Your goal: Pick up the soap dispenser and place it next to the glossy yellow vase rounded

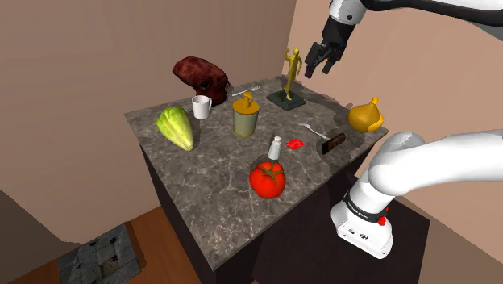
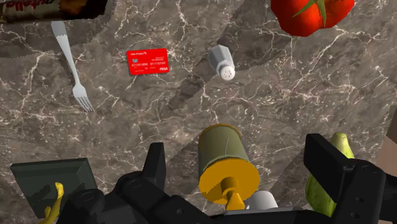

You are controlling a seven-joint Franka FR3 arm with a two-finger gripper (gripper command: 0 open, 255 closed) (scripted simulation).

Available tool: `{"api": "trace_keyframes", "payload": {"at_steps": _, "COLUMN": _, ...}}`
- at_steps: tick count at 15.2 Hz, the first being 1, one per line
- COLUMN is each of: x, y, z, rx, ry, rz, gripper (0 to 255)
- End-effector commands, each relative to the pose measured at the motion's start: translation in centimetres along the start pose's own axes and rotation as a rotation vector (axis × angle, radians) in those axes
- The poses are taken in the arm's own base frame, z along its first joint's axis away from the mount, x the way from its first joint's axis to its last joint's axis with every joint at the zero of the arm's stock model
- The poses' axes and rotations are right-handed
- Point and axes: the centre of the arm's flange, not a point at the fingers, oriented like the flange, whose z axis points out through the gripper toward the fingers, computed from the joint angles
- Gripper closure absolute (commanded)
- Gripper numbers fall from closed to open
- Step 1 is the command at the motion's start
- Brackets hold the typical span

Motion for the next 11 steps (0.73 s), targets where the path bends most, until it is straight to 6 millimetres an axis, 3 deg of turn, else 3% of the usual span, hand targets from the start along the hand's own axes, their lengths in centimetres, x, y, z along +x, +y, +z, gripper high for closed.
{"api": "trace_keyframes", "payload": {"at_steps": 1, "x": 0.0, "y": 0.0, "z": 0.0, "rx": 0.0, "ry": 0.0, "rz": 0.0, "gripper": 0}}
{"api": "trace_keyframes", "payload": {"at_steps": 11, "x": 10.9, "y": -1.7, "z": 8.1, "rx": -0.007, "ry": -0.038, "rz": -0.026, "gripper": 0}}
